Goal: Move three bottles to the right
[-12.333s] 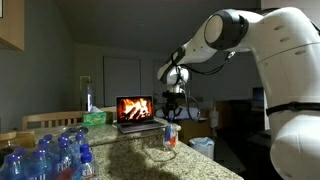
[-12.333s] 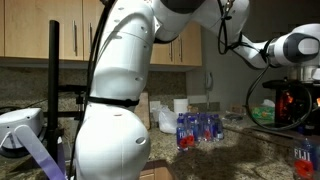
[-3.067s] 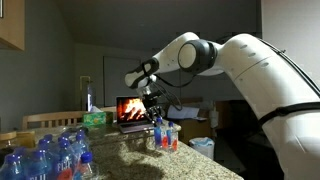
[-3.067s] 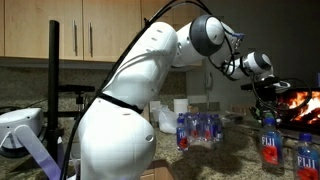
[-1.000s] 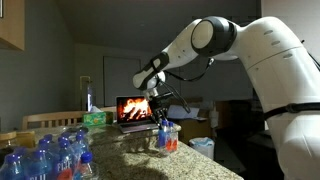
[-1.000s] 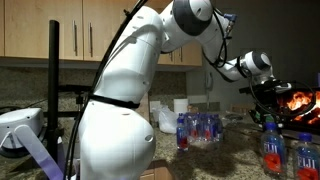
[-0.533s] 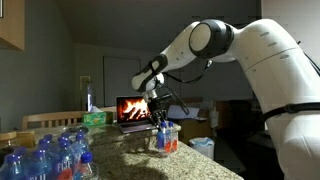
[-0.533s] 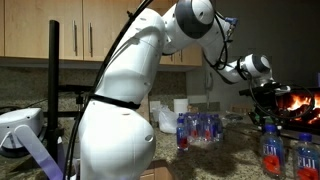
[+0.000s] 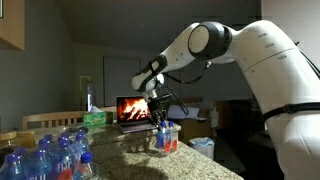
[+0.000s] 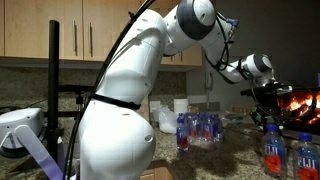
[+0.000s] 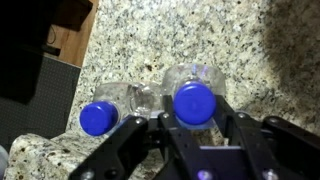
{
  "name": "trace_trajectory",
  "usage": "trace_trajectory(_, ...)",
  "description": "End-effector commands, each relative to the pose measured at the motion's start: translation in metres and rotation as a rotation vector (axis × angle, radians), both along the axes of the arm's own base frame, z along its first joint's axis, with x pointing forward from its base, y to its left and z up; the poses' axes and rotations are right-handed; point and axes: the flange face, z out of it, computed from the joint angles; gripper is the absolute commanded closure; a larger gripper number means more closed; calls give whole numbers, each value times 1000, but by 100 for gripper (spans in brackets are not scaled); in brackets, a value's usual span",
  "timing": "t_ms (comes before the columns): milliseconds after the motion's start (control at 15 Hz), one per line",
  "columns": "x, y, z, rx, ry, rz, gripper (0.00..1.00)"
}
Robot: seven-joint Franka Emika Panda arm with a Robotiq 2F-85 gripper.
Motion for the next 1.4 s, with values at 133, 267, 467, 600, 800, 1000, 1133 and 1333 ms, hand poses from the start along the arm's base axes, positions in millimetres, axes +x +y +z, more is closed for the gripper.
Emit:
trace_trajectory(133,5,-7,-1,19,-11,-22,82)
trace_trajectory(267,7,-7,-4,21,-9,-22,82)
trace_trajectory(467,11,-7,-8,25,-9,-23,82)
trace_trajectory(600,13,-7,-9,26,-10,-23,82)
trace_trajectory(800,16,-7,-11,28,-11,-23,82)
trace_trajectory(1000,17,-7,-12,31,-12,-25,82)
trace_trajectory(1133,18,-7,-13,36,-10,-25,82)
trace_trajectory(1333,17,-7,-13,43,-9,-33,31)
